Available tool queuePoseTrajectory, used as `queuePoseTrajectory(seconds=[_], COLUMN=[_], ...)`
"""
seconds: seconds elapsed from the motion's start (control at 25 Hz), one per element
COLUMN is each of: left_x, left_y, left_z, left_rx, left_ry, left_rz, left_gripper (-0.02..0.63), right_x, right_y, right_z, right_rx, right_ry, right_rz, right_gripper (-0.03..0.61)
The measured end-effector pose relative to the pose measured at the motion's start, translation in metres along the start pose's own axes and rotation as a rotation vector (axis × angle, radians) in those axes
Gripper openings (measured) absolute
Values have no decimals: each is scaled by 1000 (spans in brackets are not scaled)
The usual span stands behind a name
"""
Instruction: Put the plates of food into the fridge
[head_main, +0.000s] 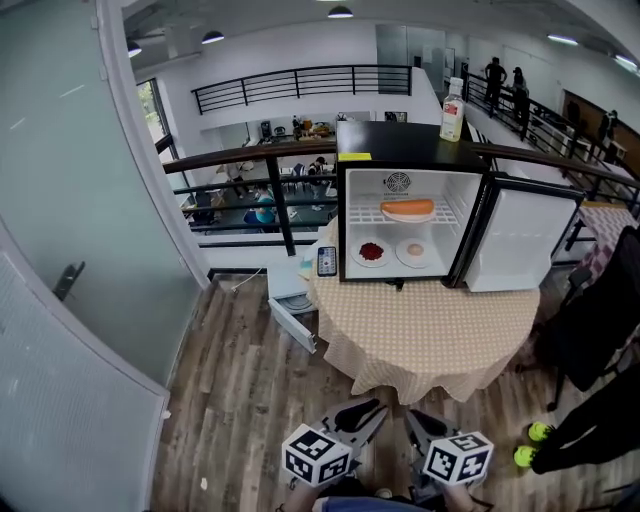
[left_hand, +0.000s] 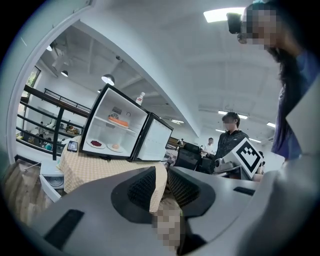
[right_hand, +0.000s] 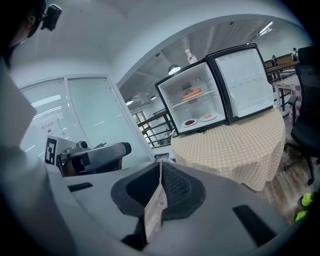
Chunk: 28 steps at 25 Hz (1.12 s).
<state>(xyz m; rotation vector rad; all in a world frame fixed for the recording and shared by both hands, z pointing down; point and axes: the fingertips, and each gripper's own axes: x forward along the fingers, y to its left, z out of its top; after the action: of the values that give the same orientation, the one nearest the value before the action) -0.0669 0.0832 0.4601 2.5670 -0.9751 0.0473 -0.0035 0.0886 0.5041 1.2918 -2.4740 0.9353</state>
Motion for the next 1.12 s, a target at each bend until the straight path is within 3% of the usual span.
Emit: queuePoseTrajectory(seconds=[0.52,1.04,1.12], left_x=[6,1,-2], left_y=[-74,-97,-96], left_z=[-43,-55,-52], left_rx=[21,46,54], left_ry=[39,54,29], left_rz=[5,40,68], left_gripper=[91,89,63], right_x=[-60,-86,-89], right_y=[-21,-25,-25], right_z=[-39,-49,-50], right_rx=[-1,12,13], right_ry=[7,-12,-14], right_rz=[15,34,34], right_gripper=[25,25,25])
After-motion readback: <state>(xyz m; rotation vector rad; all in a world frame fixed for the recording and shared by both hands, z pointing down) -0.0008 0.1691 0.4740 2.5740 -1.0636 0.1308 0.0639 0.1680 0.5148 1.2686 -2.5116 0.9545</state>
